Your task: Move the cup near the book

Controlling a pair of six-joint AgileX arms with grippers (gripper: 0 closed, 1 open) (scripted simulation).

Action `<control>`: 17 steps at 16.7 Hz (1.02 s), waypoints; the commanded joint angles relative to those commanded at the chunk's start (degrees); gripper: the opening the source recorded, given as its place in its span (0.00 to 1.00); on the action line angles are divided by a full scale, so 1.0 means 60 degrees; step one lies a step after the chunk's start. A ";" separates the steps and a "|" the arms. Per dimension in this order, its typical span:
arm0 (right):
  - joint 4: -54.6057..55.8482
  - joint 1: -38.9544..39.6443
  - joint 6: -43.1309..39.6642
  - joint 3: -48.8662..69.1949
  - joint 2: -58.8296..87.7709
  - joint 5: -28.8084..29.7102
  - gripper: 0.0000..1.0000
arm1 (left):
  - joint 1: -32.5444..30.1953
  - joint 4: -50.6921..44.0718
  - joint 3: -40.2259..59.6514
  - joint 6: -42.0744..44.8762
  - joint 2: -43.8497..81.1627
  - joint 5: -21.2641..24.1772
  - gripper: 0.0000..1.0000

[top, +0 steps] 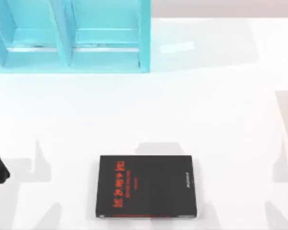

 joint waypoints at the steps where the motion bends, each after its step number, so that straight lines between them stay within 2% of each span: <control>1: 0.0000 0.0000 0.0000 0.0000 0.0000 0.0000 1.00 | 0.0000 0.0000 0.0000 0.0000 0.0000 0.0000 1.00; 5: 0.0000 0.0000 0.0000 0.0000 0.0000 0.0000 1.00 | 0.0259 -0.0392 0.0575 0.0548 0.0363 -0.0081 1.00; 8: 0.0000 0.0000 0.0000 0.0000 0.0000 0.0000 1.00 | 0.0831 -0.1321 0.2018 0.1956 0.1359 -0.0222 1.00; 12: 0.0000 0.0000 0.0000 0.0000 0.0000 0.0000 1.00 | 0.1919 -0.3300 0.4834 0.5178 0.3645 -0.0392 1.00; 17: 0.0000 0.0000 0.0000 0.0000 0.0000 0.0000 1.00 | 0.3396 -0.6407 0.8538 1.0575 0.7474 -0.0430 1.00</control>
